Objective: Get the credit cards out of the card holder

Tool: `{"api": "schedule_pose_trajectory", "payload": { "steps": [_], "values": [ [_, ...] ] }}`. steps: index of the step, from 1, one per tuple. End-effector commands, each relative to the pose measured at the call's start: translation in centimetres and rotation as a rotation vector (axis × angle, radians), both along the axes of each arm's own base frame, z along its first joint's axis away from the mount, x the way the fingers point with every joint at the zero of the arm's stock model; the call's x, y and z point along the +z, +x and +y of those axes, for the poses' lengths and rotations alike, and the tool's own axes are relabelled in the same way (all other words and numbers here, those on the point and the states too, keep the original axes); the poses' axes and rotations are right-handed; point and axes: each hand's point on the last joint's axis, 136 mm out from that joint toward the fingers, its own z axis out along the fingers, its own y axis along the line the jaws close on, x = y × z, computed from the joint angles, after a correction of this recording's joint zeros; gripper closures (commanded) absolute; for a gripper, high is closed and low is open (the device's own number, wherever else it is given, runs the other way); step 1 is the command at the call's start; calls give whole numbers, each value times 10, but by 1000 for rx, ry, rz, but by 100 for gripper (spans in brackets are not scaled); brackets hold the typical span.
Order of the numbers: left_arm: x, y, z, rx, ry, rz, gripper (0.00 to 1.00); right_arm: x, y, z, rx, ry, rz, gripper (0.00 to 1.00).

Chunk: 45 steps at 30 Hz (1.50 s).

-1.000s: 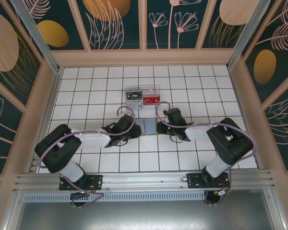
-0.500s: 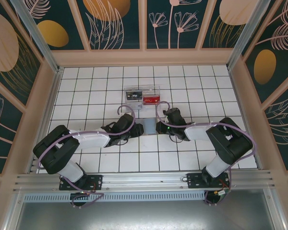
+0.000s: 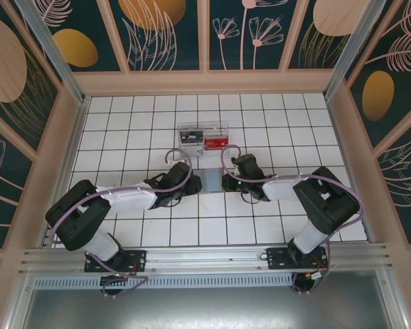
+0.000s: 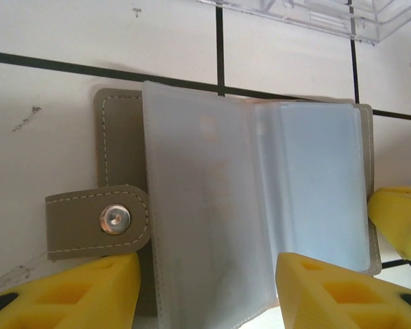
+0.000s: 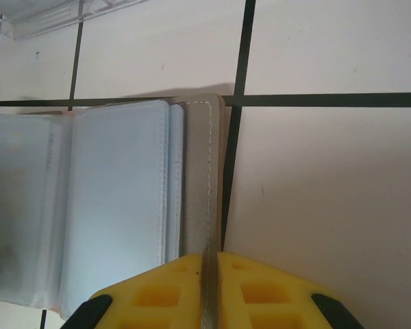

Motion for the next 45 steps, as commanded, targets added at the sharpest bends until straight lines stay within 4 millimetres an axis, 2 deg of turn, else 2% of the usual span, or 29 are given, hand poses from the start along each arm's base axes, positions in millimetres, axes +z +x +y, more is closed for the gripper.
{"api": "schedule_pose_trajectory", "payload": {
  "steps": [1, 6, 16, 21, 28, 35, 40, 45],
  "values": [
    [4, 3, -1, 8, 17, -9, 45, -13, -13, 8, 51, -18, 48, 87],
    [8, 4, -1, 13, 7, -20, 45, -12, -12, 6, 43, -23, 44, 88],
    [10, -2, -22, -66, -95, -16, 46, -12, -12, 7, 45, -21, 44, 90],
    [9, -2, -25, -76, -106, -8, 46, -11, -12, 7, 44, -22, 42, 90],
    [26, -3, -32, -108, -143, -45, 46, -11, -12, 7, 43, -21, 41, 90],
    [32, -3, -32, -110, -146, -58, 45, -12, -12, 6, 43, -24, 43, 90],
    [29, 0, -22, -71, -99, -56, 45, -11, -11, 6, 41, -25, 41, 90],
    [20, 5, 10, 38, 48, -55, 45, -11, -11, 6, 40, -25, 39, 90]
  ]
}}
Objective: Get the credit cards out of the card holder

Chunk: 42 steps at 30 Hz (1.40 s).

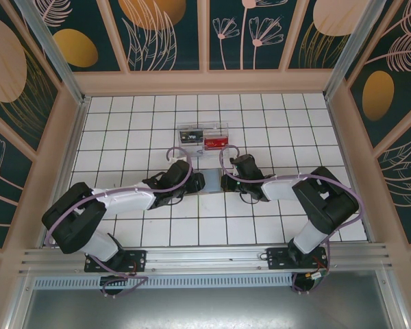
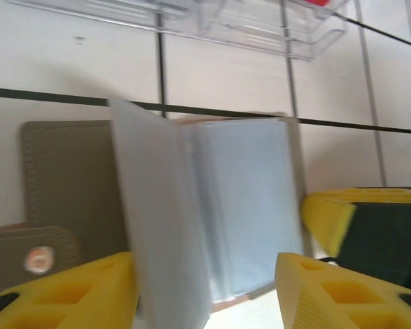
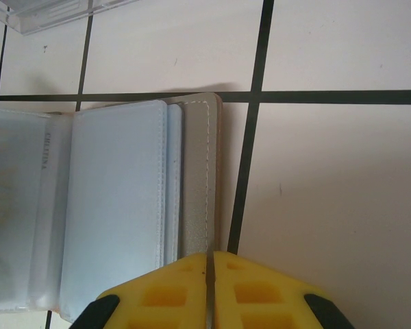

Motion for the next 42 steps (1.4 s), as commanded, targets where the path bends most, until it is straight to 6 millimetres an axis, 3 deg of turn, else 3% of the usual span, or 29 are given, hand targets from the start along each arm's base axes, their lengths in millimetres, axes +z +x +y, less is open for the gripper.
{"api": "schedule_pose_trajectory", "payload": {
  "steps": [1, 14, 27, 42],
  "values": [
    [2, 3, 22, 67, 102, -19, 45, -11, -10, 1, 26, -27, 42, 90],
    [10, 1, 8, 19, 19, -41, 46, -12, -11, 1, 28, -26, 46, 90],
    [-22, -2, 10, 19, 86, 32, 47, -11, -10, 2, 29, -22, 47, 90],
    [-35, -5, -14, -44, -2, 77, 47, -11, -10, 2, 29, -24, 46, 90]
  ]
}}
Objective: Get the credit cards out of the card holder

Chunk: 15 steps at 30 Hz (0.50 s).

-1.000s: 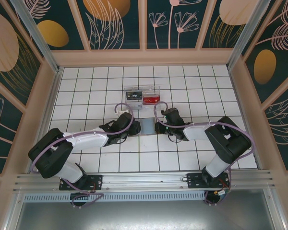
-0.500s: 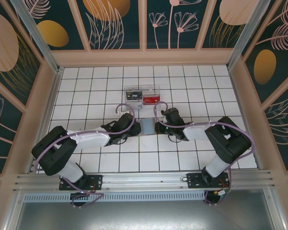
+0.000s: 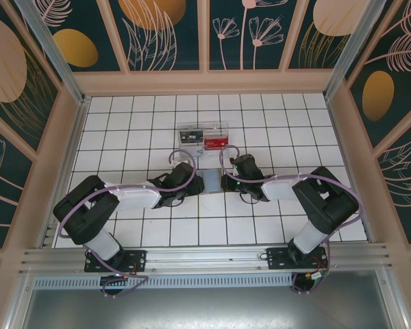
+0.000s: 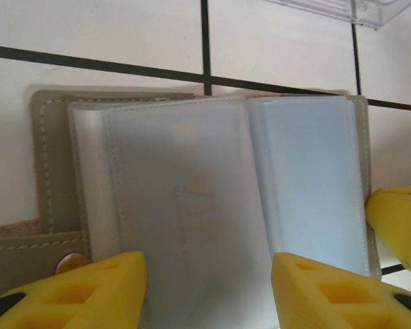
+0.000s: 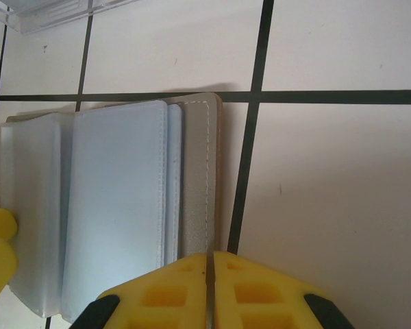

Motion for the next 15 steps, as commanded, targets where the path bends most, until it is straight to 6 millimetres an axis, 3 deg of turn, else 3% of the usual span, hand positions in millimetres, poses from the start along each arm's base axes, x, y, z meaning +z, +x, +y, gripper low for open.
{"api": "schedule_pose_trajectory", "payload": {
  "steps": [1, 15],
  "values": [
    [-4, -4, -11, -29, -37, 27, 48, -11, -10, 2, 30, -24, 46, 90],
    [20, 7, -38, -64, -137, -7, 47, -10, -10, 2, 29, -24, 42, 90]
  ]
}}
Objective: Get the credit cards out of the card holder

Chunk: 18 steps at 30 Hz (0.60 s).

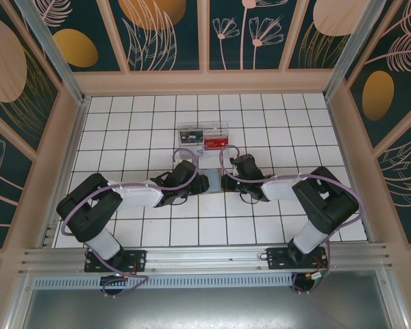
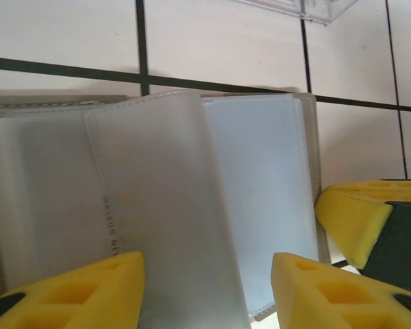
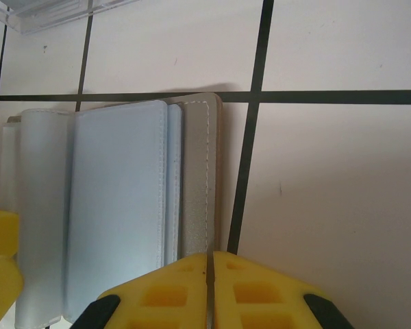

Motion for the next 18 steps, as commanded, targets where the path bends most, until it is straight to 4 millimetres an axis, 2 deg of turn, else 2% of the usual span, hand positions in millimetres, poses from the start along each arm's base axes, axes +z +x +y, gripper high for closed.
{"api": "schedule_pose_trajectory", "payload": {
  "steps": [1, 6, 12, 18],
  "values": [
    [16, 7, -19, -21, -68, -22, 47, -10, -10, 2, 29, -24, 43, 90],
    [29, 12, -33, -49, -112, -35, 48, -7, -8, -1, 17, -28, 29, 91],
    [38, 14, -49, -80, -156, -42, 48, 6, -3, -12, -29, -21, -22, 90],
    [50, 18, -63, -94, -177, -56, 49, 7, -3, -14, -36, -16, -19, 90]
  ]
}}
